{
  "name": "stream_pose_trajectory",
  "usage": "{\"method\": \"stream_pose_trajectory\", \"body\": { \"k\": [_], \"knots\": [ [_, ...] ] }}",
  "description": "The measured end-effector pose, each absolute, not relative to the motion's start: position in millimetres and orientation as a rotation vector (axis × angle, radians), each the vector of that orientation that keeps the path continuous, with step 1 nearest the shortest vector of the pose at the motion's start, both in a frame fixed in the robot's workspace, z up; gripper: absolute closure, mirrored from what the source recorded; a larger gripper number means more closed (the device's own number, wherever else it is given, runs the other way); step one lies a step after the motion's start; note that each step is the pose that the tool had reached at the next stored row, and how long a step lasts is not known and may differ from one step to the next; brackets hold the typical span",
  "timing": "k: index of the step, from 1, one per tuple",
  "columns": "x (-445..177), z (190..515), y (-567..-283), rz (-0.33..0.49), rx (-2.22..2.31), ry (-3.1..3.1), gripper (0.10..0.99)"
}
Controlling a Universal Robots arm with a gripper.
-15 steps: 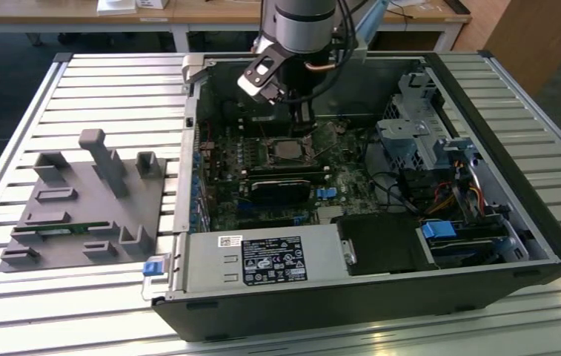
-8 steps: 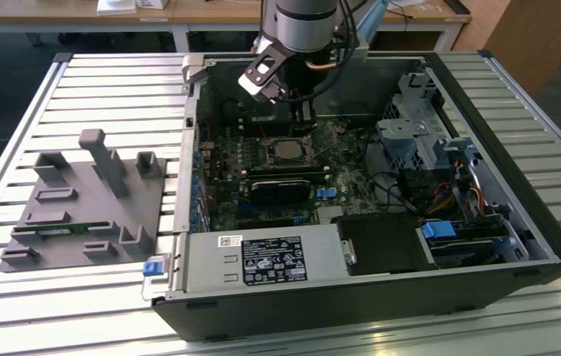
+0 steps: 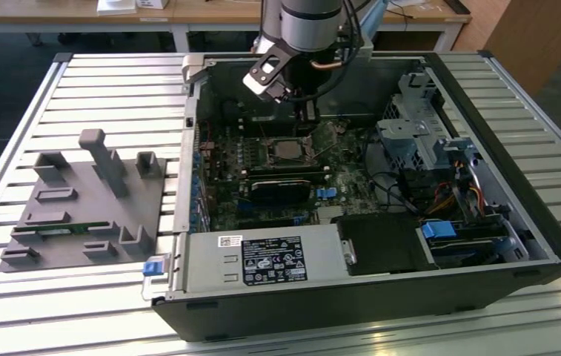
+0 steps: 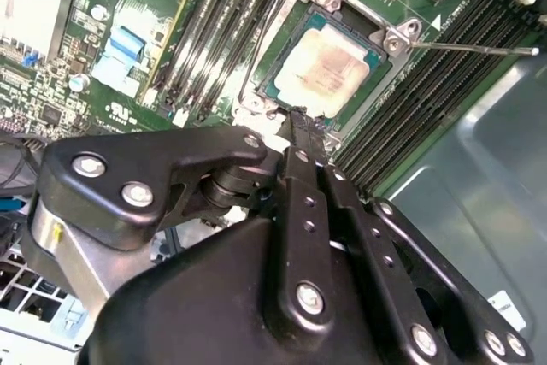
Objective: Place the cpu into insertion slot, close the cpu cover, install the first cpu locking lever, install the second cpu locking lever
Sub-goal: 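Close the cpu cover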
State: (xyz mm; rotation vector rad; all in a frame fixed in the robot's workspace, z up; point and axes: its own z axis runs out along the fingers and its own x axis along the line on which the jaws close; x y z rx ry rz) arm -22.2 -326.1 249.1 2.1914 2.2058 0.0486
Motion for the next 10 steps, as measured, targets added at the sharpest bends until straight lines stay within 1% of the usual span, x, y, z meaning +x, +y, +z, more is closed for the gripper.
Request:
{"method": "stream_pose_trajectory", "body": {
  "k": [4, 10],
  "knots": [
    [-22.2, 255.3, -326.1, 0.049, 2.191, 2.206, 0.980],
    [-19.2, 256.1, -326.1, 0.049, 2.191, 2.206, 0.980]
  ]
}}
